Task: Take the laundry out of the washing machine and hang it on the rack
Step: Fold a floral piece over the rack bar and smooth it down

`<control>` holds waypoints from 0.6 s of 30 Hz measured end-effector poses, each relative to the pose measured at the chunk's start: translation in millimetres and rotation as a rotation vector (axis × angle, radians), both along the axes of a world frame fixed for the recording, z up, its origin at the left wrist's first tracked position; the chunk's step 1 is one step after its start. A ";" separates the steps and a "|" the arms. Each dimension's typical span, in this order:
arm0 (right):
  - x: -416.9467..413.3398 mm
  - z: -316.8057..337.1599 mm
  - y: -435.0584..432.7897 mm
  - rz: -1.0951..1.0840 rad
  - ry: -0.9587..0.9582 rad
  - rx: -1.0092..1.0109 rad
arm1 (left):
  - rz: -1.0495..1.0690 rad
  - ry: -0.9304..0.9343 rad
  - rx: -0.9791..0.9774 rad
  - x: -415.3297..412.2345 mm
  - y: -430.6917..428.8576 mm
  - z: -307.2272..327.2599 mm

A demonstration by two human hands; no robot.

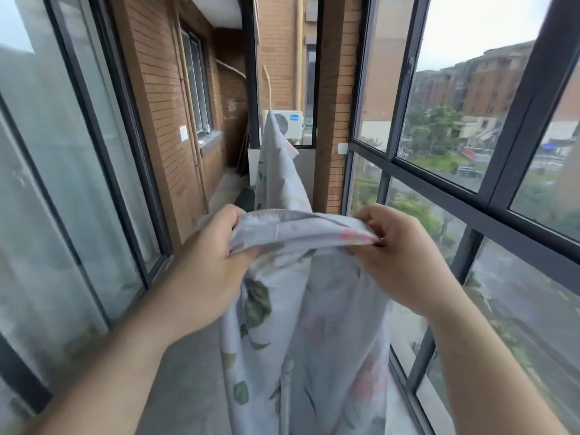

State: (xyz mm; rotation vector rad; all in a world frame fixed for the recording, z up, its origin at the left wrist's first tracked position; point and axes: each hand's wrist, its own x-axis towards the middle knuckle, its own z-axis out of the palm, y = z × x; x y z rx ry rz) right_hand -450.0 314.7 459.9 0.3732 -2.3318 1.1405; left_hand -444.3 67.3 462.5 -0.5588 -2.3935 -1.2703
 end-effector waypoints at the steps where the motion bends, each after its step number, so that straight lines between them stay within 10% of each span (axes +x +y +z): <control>1: -0.1 1.5 -1.1 0.033 0.003 0.009 | -0.008 0.011 0.027 0.4 0.8 1.8; 7: 5.1 4.5 2.5 0.028 -0.094 0.443 | -0.017 0.116 -0.191 3.6 -5.3 2.8; 18: 7.4 17.5 -9.1 0.234 0.257 0.207 | -0.074 0.349 -0.213 2.8 -8.8 15.9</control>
